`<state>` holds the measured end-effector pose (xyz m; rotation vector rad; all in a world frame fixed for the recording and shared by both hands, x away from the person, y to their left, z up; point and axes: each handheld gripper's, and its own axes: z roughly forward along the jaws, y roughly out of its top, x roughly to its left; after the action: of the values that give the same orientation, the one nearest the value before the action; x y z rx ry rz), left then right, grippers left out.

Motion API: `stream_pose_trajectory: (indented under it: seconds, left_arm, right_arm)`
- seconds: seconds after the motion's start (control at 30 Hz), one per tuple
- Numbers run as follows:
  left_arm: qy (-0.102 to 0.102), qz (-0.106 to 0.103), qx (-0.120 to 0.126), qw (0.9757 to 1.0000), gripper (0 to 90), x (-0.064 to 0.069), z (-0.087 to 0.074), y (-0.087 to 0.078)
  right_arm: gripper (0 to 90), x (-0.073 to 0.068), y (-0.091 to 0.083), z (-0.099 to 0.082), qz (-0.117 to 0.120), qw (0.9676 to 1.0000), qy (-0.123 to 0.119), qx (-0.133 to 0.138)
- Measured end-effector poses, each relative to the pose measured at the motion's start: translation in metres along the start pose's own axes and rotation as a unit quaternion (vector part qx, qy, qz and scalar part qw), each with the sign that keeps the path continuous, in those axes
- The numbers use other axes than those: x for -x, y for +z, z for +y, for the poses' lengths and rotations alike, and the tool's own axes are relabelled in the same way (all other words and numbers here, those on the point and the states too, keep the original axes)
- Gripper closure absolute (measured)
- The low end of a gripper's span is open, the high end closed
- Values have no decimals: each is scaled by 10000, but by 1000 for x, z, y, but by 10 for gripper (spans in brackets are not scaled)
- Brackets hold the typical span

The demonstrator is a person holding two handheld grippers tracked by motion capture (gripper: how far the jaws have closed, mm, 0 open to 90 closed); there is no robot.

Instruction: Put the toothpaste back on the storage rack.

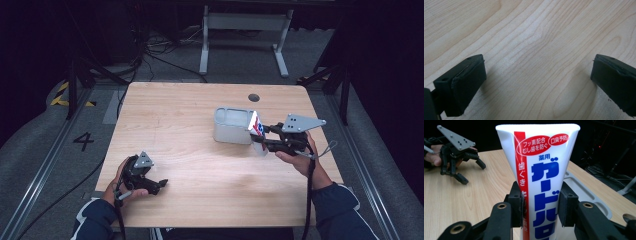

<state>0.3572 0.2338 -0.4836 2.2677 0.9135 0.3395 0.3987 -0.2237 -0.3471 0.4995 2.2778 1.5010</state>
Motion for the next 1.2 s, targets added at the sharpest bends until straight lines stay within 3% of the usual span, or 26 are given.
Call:
stream_pose_trajectory:
  seconds: [0.3,0.73,1.07,1.2]
  left_arm:
    - [-5,0,-1,10000,4,0,0,0]
    - [-31,-13,10,10000,5,0,0,0]
    - [-31,-11,3,10000,5,0,0,0]
    - [-29,-12,1,10000,5,0,0,0]
  right_arm:
    - [632,5,1,17,-22,9998,-27,188]
    - [631,16,7,33,-176,9996,-8,218]
    - [631,33,14,52,-427,9987,-9,273]
    - [632,40,18,57,-405,9986,59,347]
